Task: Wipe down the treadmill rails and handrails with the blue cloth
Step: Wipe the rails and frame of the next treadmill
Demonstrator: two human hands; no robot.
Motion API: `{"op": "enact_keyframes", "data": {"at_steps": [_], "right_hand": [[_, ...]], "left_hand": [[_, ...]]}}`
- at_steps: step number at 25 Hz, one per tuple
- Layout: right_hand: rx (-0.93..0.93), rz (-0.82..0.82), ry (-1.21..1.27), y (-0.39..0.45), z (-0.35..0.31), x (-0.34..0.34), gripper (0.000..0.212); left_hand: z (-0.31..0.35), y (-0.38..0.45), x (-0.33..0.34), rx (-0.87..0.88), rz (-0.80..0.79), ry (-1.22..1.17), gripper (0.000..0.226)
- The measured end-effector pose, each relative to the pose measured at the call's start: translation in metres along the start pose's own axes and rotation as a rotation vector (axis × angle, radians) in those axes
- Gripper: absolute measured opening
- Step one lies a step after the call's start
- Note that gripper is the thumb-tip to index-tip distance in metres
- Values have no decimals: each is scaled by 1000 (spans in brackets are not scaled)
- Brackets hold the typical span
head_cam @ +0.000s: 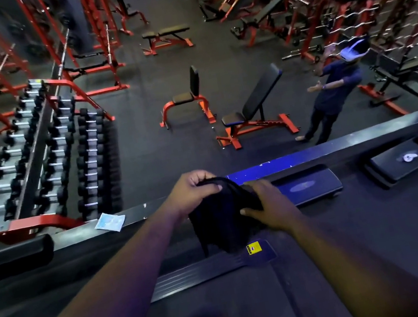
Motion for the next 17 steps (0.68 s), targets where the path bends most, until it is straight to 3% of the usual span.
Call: {"op": "enact_keyframes", "data": {"at_steps": [5, 13, 17], "right_hand": [[-141, 20, -239, 65, 14, -34, 14], [-78, -66, -412, 165, 64, -55, 20], [-94, -107, -362, 206, 96, -58, 16]], "left_hand": [[7, 50, 25, -34, -3, -45, 15], [1, 123, -13, -26, 236, -263, 9], [7, 128, -48, 46, 520, -348, 14]]}}
Point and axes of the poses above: each hand's wrist, its own y-axis towards the middle knuckle, its own x-axis out of the palm, z = x × y, the point moved 5 cm from there along y, towards the middle knuckle, and after that the axes turned 9 degrees about -x, right-handed, at the moved point
